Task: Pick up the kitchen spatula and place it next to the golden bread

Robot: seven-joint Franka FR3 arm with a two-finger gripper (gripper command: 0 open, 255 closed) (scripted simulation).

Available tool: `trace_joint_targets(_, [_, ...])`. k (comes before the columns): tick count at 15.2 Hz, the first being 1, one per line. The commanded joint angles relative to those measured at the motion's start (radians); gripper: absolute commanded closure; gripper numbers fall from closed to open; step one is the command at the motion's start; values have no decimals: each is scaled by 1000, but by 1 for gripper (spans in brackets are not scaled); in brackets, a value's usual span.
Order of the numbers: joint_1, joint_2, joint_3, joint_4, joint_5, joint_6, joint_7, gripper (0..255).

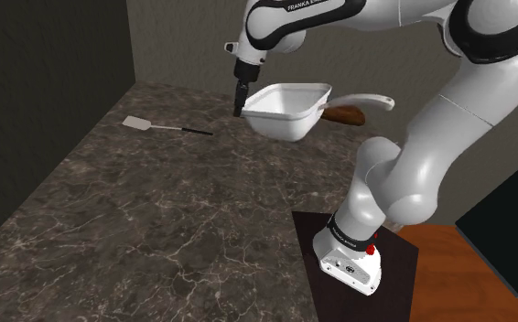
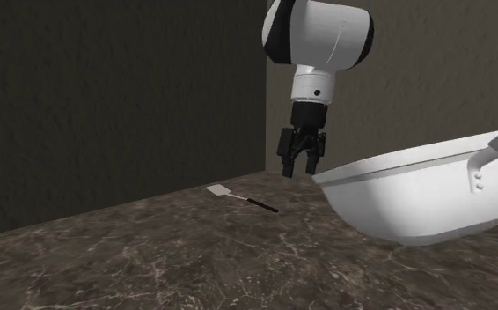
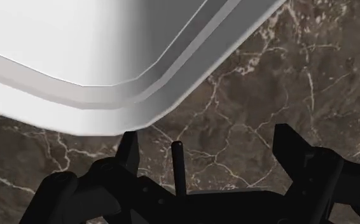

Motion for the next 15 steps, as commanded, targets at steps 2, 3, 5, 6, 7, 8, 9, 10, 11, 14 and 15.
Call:
trace_joint_targets(2, [38,127,11,90,51,7,9,0])
trace_joint_targets(3, [47,170,14,125,69,5,11,0])
trace_joint_targets(5, [59,257,23,199,103,-4,13,0])
trace_joint_targets(6, [63,301,29,238,120,-10,14,0])
trace_joint_targets(7, [65,344,35,278,135,-18,16,0])
trace_joint_targets(8, [65,388,42,321,150,-28,18,0])
trace_joint_targets(9, [65,432,49,365,164,-38,21,0])
trace_joint_targets(10, [63,475,56,410,177,-50,24,0])
trace_joint_targets(11, [60,519,64,458,189,-64,29,0])
trace_joint_targets(14, [43,653,88,614,219,-112,46,0])
trace_joint_targets(15, [36,699,96,672,228,-132,53,0])
